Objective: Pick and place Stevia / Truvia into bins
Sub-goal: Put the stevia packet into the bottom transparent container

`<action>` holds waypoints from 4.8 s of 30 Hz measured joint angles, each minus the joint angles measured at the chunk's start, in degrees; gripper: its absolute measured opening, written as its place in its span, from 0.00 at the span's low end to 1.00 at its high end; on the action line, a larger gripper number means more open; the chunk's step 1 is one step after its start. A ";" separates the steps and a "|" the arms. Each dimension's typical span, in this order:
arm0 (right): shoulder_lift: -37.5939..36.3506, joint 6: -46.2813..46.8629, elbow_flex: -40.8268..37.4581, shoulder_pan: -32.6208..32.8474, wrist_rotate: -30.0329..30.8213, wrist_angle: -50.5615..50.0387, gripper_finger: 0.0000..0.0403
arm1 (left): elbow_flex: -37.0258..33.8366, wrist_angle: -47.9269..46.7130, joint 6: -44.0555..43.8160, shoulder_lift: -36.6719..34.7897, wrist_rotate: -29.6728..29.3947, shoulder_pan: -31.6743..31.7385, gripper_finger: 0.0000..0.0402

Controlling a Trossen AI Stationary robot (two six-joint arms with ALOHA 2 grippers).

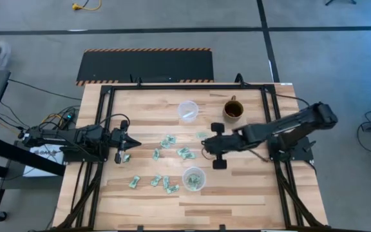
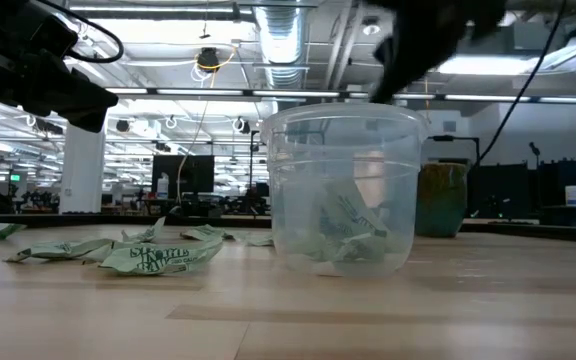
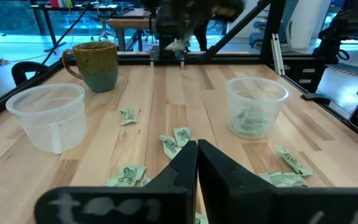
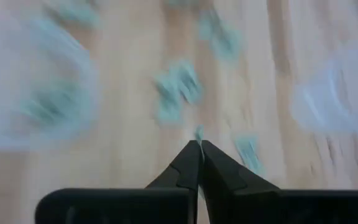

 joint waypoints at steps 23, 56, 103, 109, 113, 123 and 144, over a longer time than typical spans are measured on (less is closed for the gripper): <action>11.67 -0.50 0.12 4.62 -23.03 22.13 0.01 | 0.00 0.01 0.00 0.00 0.00 0.00 0.00; 0.31 -4.57 0.12 -3.84 -4.54 2.56 0.26 | 0.00 0.03 0.00 0.00 0.00 0.00 0.00; 23.52 -14.74 0.16 -23.08 -12.31 4.59 0.49 | 0.00 0.02 0.00 0.00 0.00 0.00 0.00; 23.59 -13.81 0.18 -23.01 -12.45 4.25 0.35 | 0.00 0.01 0.00 0.00 0.00 0.00 0.00; 23.56 -12.94 0.16 -22.77 -12.67 4.09 0.22 | 0.00 0.03 0.00 -0.01 0.00 0.00 0.00; 23.59 -12.91 0.58 -20.55 -9.62 3.12 0.02 | 0.00 0.03 0.00 0.00 0.00 0.00 0.00; 3.51 -8.36 13.57 -1.35 -1.01 -8.70 0.01 | 0.00 -0.01 0.00 0.00 0.00 0.00 0.00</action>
